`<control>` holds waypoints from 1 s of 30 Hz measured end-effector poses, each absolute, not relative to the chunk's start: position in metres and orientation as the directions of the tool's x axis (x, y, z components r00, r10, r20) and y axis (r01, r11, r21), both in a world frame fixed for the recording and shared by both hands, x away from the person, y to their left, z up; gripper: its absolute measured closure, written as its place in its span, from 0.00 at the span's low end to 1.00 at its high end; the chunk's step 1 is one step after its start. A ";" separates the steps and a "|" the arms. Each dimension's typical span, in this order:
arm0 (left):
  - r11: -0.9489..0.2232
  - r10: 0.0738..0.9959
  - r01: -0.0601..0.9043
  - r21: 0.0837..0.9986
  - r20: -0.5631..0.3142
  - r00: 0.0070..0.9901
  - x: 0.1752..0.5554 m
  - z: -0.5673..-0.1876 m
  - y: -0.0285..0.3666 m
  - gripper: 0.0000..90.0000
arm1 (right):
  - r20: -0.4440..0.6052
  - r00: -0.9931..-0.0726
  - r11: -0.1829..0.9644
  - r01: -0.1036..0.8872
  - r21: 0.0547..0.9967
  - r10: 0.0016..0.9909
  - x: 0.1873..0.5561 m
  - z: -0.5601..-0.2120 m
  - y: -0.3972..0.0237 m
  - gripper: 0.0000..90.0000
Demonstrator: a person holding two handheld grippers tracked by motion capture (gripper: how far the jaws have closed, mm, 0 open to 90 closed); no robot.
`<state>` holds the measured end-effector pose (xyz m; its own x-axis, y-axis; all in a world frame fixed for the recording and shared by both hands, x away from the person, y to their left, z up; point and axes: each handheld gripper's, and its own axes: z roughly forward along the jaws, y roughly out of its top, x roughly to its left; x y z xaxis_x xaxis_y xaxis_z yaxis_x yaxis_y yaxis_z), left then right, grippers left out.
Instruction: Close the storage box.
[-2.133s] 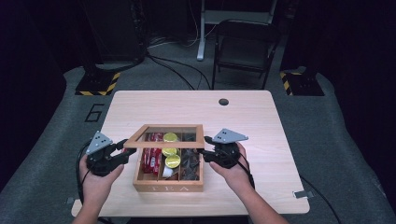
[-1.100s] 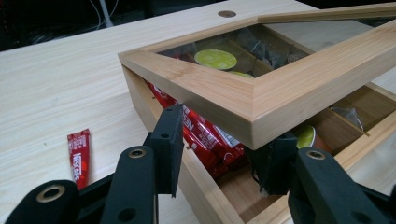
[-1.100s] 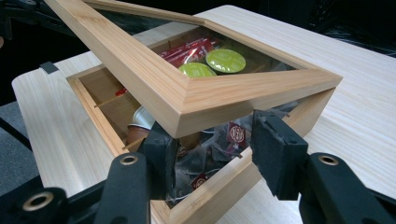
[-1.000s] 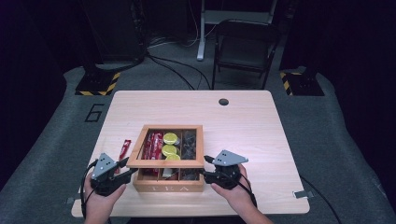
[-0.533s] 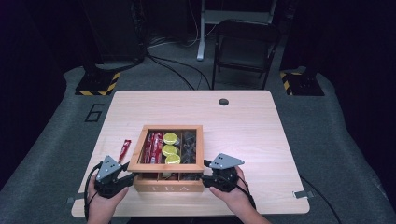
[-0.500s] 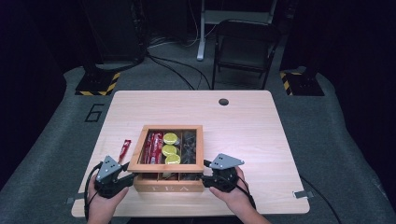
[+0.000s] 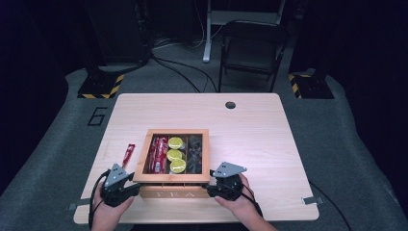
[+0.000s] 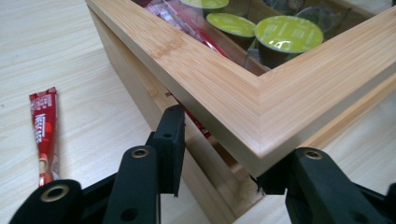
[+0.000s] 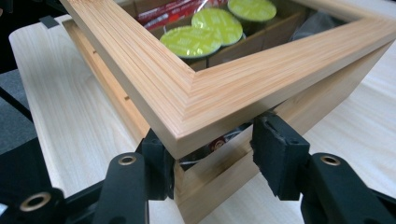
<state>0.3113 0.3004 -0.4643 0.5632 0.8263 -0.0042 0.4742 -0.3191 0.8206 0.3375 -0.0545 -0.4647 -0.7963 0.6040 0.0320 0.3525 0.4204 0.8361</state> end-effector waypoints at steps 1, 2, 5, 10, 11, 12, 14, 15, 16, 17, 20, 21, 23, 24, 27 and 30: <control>-0.325 0.825 0.476 0.817 -0.001 0.565 0.312 -0.465 0.300 0.65 | 0.029 -0.800 0.428 0.350 0.833 0.599 0.338 -0.466 -0.055 0.56; -0.313 0.829 0.478 0.821 -0.010 0.559 0.312 -0.466 0.300 0.65 | 0.035 -0.796 0.429 0.362 0.828 0.605 0.338 -0.466 -0.055 0.56; -0.308 0.825 0.488 0.817 -0.026 0.564 0.312 -0.465 0.302 0.64 | 0.036 -0.797 0.424 0.358 0.832 0.603 0.339 -0.467 -0.057 0.56; -0.338 0.815 0.482 0.809 -0.005 0.580 0.311 -0.463 0.300 0.62 | 0.049 -0.790 0.418 0.375 0.828 0.611 0.337 -0.466 -0.058 0.56; -0.345 0.813 0.481 0.806 0.000 0.583 0.310 -0.463 0.300 0.61 | 0.051 -0.786 0.412 0.376 0.830 0.616 0.337 -0.466 -0.059 0.56; -0.349 0.809 0.477 0.807 0.003 0.588 0.309 -0.463 0.300 0.60 | 0.056 -0.786 0.406 0.377 0.832 0.616 0.336 -0.466 -0.059 0.56; -0.341 0.806 0.473 0.812 -0.006 0.592 0.306 -0.462 0.301 0.59 | 0.054 -0.796 0.415 0.370 0.831 0.603 0.336 -0.466 -0.059 0.56; -0.345 0.804 0.473 0.811 -0.005 0.595 0.305 -0.462 0.302 0.58 | 0.056 -0.800 0.417 0.370 0.830 0.598 0.335 -0.466 -0.059 0.56; -0.345 0.803 0.475 0.810 -0.007 0.596 0.303 -0.462 0.303 0.57 | 0.058 -0.803 0.421 0.370 0.828 0.593 0.335 -0.465 -0.059 0.56; -0.347 0.802 0.472 0.811 -0.005 0.597 0.303 -0.462 0.303 0.56 | 0.062 -0.801 0.417 0.374 0.828 0.596 0.334 -0.466 -0.058 0.56; -0.350 0.793 0.475 0.807 -0.014 0.609 0.303 -0.461 0.303 0.55 | 0.063 -0.800 0.420 0.379 0.825 0.597 0.332 -0.465 -0.058 0.55; -0.354 0.791 0.474 0.806 -0.012 0.611 0.302 -0.461 0.303 0.55 | 0.064 -0.798 0.418 0.380 0.825 0.599 0.331 -0.465 -0.058 0.55; -0.355 0.787 0.476 0.804 -0.018 0.617 0.302 -0.461 0.303 0.55 | 0.066 -0.801 0.417 0.378 0.826 0.595 0.330 -0.465 -0.058 0.55; -0.358 0.788 0.469 0.807 -0.009 0.616 0.301 -0.461 0.302 0.55 | 0.064 -0.799 0.417 0.378 0.827 0.598 0.329 -0.464 -0.058 0.55; -0.357 0.786 0.472 0.806 -0.014 0.618 0.301 -0.461 0.301 0.55 | 0.072 -0.802 0.412 0.379 0.829 0.593 0.328 -0.464 -0.058 0.55; -0.346 0.787 0.484 0.804 -0.032 0.616 0.301 -0.462 0.304 0.50 | 0.070 -0.804 0.412 0.376 0.830 0.591 0.327 -0.464 -0.059 0.55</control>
<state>0.3013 0.3040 -0.4620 0.6157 0.7874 -0.0317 0.4841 -0.3462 0.8036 0.3272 -0.0588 -0.4642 -0.8036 0.5910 0.0701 0.3757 0.4124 0.8300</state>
